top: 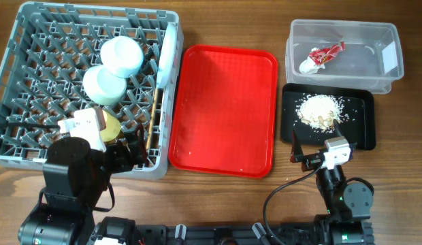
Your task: Sort waste into correct bins and load items into the dishwasher rack
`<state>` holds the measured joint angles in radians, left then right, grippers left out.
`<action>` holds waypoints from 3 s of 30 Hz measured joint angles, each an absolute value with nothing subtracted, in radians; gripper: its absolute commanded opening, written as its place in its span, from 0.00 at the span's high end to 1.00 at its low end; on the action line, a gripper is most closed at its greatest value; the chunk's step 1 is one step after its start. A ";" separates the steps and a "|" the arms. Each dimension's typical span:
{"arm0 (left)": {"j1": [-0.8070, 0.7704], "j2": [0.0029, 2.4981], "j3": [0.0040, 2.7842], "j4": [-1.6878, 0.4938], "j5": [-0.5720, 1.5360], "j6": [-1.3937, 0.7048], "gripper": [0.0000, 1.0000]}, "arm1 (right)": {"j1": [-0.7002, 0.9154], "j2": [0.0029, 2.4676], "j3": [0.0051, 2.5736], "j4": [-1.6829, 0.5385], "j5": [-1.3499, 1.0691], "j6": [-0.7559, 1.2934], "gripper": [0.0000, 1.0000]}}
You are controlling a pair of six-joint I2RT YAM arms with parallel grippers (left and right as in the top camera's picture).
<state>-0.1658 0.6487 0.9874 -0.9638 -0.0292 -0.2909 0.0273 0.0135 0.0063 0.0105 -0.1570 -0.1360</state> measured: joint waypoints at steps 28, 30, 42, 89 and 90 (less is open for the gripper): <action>0.081 0.169 0.313 -0.363 -0.019 -0.296 0.00 | 0.027 0.014 0.006 0.010 -0.157 -0.136 0.00; 0.081 0.128 0.226 -0.259 -0.010 -0.305 0.00 | 0.027 0.014 0.006 0.010 -0.157 -0.136 0.00; 0.081 0.014 0.053 0.021 -0.026 -0.317 0.00 | 0.027 0.014 0.006 0.011 -0.157 -0.136 0.00; 0.081 0.014 0.010 -0.073 0.002 -0.264 0.00 | 0.027 0.014 0.006 0.010 -0.157 -0.136 0.00; 0.081 0.014 0.010 -0.073 0.002 -0.264 0.00 | 0.027 0.014 0.006 0.010 -0.157 -0.136 0.00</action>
